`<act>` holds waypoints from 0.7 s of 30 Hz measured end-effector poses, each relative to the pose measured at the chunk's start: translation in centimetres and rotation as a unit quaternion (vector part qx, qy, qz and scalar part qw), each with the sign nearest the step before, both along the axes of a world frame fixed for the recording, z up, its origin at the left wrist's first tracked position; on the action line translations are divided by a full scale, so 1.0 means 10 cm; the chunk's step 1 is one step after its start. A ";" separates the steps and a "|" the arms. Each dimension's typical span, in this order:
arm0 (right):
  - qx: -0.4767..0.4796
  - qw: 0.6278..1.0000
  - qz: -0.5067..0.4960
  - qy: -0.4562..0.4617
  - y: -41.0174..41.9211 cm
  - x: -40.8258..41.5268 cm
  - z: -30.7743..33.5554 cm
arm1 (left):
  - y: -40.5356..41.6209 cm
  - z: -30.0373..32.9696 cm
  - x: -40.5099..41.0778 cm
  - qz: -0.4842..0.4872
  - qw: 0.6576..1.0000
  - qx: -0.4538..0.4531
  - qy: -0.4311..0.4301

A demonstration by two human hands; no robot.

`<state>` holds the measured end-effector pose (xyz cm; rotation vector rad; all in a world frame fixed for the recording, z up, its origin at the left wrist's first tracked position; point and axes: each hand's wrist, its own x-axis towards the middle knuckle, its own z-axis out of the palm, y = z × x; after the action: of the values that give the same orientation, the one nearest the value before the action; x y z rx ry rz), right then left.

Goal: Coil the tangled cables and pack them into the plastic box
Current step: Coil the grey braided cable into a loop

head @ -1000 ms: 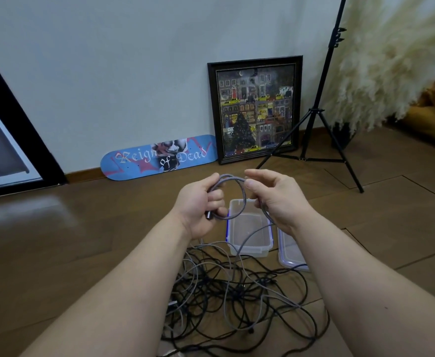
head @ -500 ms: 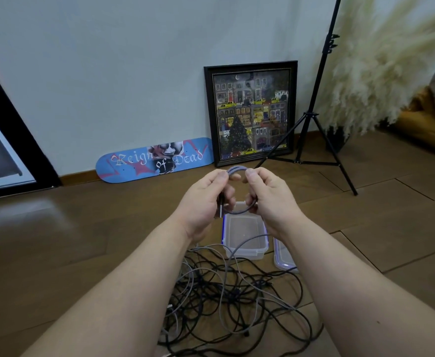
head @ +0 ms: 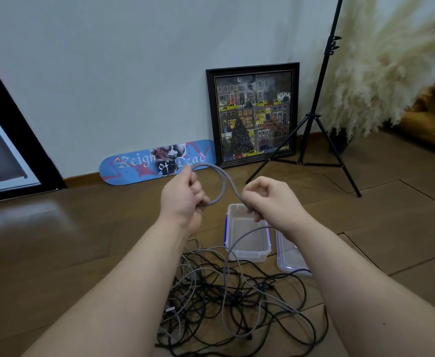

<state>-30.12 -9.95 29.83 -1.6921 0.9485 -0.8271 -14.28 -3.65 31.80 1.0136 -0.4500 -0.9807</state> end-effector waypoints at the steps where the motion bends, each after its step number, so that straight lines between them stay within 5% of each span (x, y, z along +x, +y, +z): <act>1: -0.032 0.998 0.013 0.054 0.00 -0.04 0.00 | -0.02 -0.02 0.09 0.037 0.999 0.004 0.027; 4: -0.090 0.984 0.025 0.149 -0.04 -0.16 -0.03 | -0.02 -0.07 0.37 0.141 0.985 0.014 0.100; 10: -0.101 0.992 -0.072 -0.015 -0.10 -0.24 -0.06 | -0.02 -0.15 0.51 0.167 0.980 0.017 0.110; 12: -0.159 0.984 -0.083 -0.001 -0.09 -0.18 -0.04 | -0.06 -0.17 0.48 0.136 0.987 0.008 0.080; 17: -0.253 0.922 0.073 0.283 0.07 0.06 0.06 | -0.09 -0.22 0.36 0.070 0.997 0.003 -0.023; 21: -0.125 0.964 0.176 0.154 0.19 0.18 0.17 | -0.11 -0.22 0.22 0.006 0.993 0.006 -0.116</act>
<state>-28.35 -8.08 31.50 -2.1768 0.7314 -0.4665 -12.03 -4.74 29.61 1.1460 -0.6290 -0.8593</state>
